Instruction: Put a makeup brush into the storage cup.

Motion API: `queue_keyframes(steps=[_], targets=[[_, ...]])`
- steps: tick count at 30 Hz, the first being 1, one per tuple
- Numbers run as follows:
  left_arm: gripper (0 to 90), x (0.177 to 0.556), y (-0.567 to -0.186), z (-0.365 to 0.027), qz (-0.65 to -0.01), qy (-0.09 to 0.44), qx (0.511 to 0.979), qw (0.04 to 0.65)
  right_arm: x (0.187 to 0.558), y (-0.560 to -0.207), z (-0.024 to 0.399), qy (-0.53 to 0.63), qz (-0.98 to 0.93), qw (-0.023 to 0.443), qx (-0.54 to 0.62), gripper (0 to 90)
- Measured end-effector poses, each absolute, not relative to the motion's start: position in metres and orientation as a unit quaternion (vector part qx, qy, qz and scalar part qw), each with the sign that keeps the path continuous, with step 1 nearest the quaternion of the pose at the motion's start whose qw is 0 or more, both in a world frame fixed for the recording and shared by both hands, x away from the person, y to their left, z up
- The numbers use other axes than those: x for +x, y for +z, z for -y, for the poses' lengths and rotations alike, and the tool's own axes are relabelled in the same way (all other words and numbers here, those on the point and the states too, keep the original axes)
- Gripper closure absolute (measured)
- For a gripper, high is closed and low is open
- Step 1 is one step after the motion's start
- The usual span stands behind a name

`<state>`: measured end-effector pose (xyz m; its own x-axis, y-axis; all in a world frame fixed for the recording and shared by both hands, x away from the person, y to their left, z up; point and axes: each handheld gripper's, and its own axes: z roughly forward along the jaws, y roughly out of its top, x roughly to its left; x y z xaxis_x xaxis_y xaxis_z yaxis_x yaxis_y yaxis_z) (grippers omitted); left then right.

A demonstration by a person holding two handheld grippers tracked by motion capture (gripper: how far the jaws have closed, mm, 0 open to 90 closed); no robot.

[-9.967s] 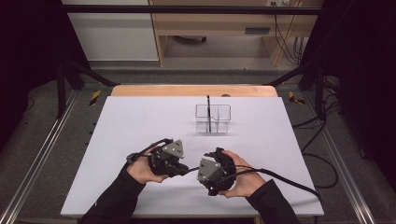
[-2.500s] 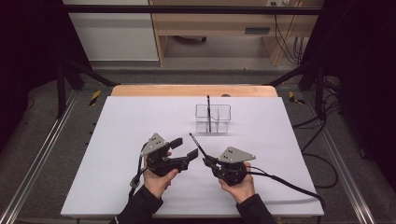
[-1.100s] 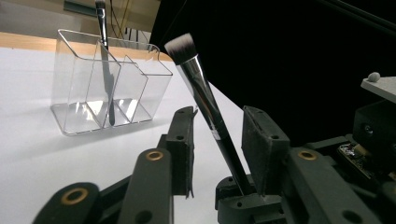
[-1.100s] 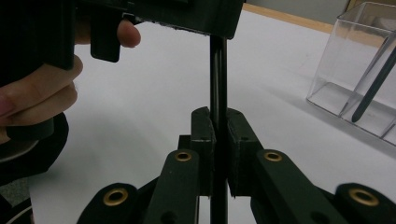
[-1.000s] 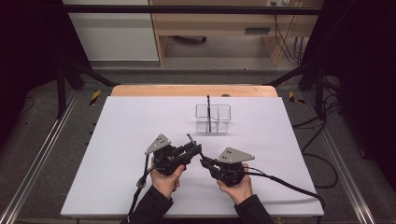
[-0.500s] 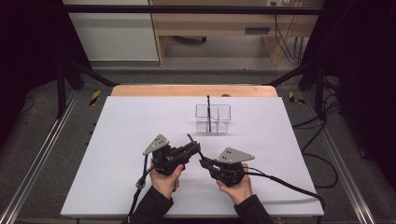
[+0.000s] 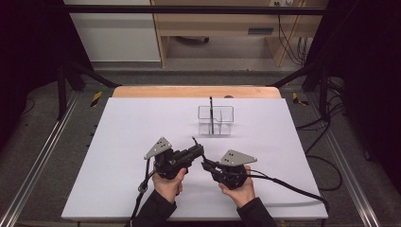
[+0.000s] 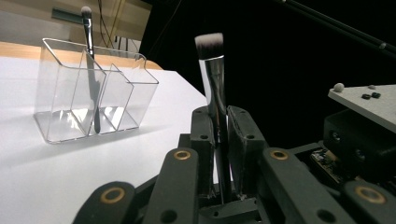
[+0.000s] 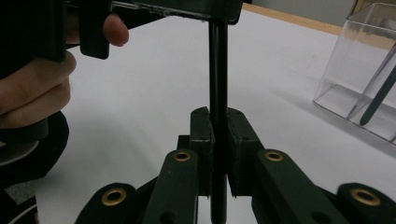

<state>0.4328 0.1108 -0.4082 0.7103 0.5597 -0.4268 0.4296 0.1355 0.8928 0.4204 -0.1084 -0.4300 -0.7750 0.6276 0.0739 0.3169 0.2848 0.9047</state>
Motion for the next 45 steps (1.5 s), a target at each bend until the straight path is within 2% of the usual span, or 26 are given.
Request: queue_keyframes(steps=[5, 13, 15, 27, 32, 34, 35, 36, 38, 39, 45], targets=[[82.5, 0.43, -0.406, -0.11, -0.37, 0.054, 0.658, 0.654, 0.42, -0.43, 0.108, 0.516, -0.788, 0.149, 0.301, 80.7], [82.6, 0.431, -0.404, -0.112, -0.367, 0.072, 0.671, 0.641, 0.42, -0.425, 0.109, 0.51, -0.787, 0.167, 0.304, 57.3], [82.6, 0.431, -0.405, -0.111, -0.367, 0.077, 0.676, 0.635, 0.419, -0.425, 0.109, 0.51, -0.786, 0.172, 0.306, 54.6], [82.6, 0.426, -0.403, -0.101, -0.354, 0.095, 0.696, 0.618, 0.417, -0.419, 0.108, 0.519, -0.777, 0.178, 0.308, 48.4], [82.6, 0.424, -0.404, -0.098, -0.351, 0.096, 0.7, 0.615, 0.417, -0.418, 0.108, 0.523, -0.775, 0.177, 0.309, 51.6], [82.6, 0.423, -0.405, -0.096, -0.349, 0.099, 0.703, 0.612, 0.416, -0.418, 0.109, 0.524, -0.775, 0.176, 0.305, 57.6], [82.6, 0.423, -0.405, -0.096, -0.349, 0.099, 0.703, 0.612, 0.416, -0.418, 0.109, 0.524, -0.775, 0.176, 0.305, 57.6], [82.6, 0.423, -0.405, -0.095, -0.348, 0.1, 0.704, 0.611, 0.416, -0.418, 0.109, 0.524, -0.776, 0.175, 0.303, 63.5], [82.6, 0.422, -0.405, -0.095, -0.347, 0.102, 0.705, 0.61, 0.416, -0.417, 0.109, 0.525, -0.777, 0.173, 0.303, 67.0], [82.6, 0.422, -0.406, -0.094, -0.346, 0.105, 0.706, 0.608, 0.415, -0.417, 0.109, 0.526, -0.776, 0.173, 0.303, 72.3], [82.6, 0.422, -0.406, -0.093, -0.345, 0.104, 0.709, 0.606, 0.415, -0.417, 0.109, 0.527, -0.776, 0.168, 0.303, 81.2]])
